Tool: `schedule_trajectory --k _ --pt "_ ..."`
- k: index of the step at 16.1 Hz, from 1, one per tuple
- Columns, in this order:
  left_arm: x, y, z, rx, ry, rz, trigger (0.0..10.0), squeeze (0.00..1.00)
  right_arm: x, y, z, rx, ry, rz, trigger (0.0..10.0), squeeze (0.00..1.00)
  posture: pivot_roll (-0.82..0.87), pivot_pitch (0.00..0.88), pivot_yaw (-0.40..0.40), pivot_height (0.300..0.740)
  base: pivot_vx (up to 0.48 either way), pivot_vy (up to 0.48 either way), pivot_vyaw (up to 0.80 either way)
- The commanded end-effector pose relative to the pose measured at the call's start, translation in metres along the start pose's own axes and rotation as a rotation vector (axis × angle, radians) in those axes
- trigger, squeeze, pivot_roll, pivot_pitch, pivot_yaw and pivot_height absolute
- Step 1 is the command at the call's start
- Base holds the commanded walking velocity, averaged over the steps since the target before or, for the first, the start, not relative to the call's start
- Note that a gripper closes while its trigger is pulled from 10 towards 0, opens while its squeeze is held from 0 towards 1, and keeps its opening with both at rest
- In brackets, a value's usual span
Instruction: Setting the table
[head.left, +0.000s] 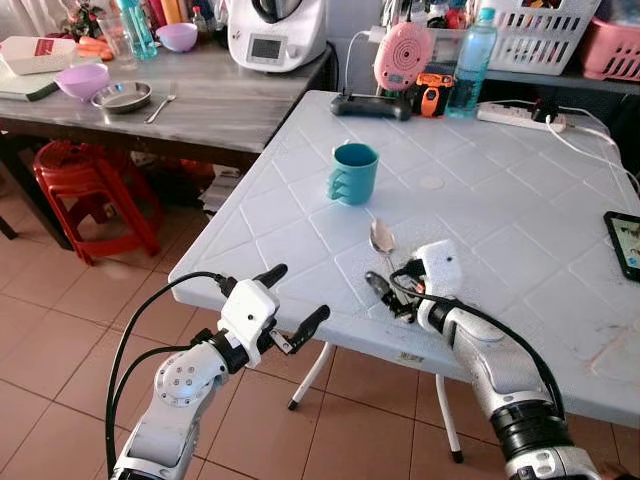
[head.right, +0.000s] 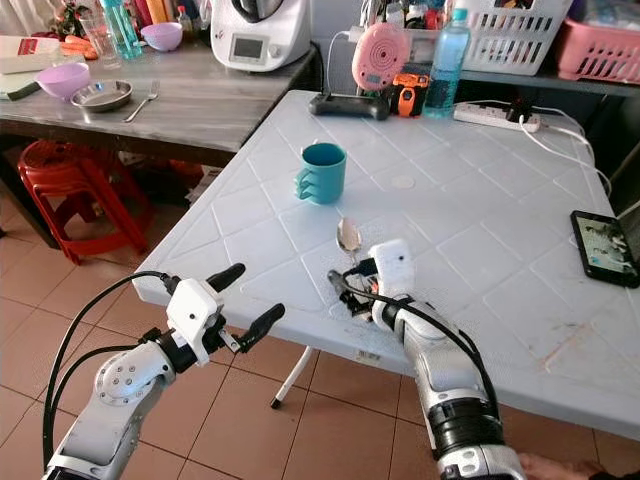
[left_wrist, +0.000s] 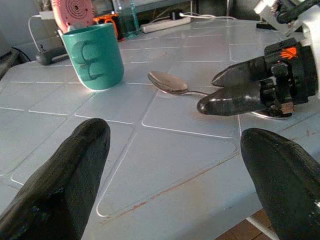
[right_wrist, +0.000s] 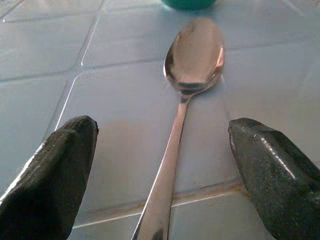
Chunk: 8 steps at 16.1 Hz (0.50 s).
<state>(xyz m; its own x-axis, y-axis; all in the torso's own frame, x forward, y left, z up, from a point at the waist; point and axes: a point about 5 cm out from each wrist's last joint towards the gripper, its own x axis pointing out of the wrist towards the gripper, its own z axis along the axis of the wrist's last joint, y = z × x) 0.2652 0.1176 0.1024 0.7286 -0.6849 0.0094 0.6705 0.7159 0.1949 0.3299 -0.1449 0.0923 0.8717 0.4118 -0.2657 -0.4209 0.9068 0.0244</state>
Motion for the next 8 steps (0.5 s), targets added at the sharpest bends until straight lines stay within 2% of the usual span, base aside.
schedule_trajectory --k 1,7,8 --pt "-0.002 0.000 0.002 0.002 -0.002 -0.003 10.0 0.00 0.005 -0.002 0.006 -0.020 -0.006 0.016 10.0 0.00 0.02 0.074 0.035 0.740 0.000 0.000 0.00" --pt "-0.001 0.001 0.004 0.005 -0.003 -0.006 10.0 0.00 0.018 -0.003 0.010 -0.042 0.023 0.071 10.0 0.00 0.03 0.076 0.039 0.740 0.000 0.000 0.00" --pt "-0.001 0.001 0.004 0.006 -0.002 -0.005 10.0 0.00 0.021 -0.002 0.009 -0.009 0.034 0.090 2.5 0.00 0.04 0.078 0.039 0.740 0.000 0.000 0.00"
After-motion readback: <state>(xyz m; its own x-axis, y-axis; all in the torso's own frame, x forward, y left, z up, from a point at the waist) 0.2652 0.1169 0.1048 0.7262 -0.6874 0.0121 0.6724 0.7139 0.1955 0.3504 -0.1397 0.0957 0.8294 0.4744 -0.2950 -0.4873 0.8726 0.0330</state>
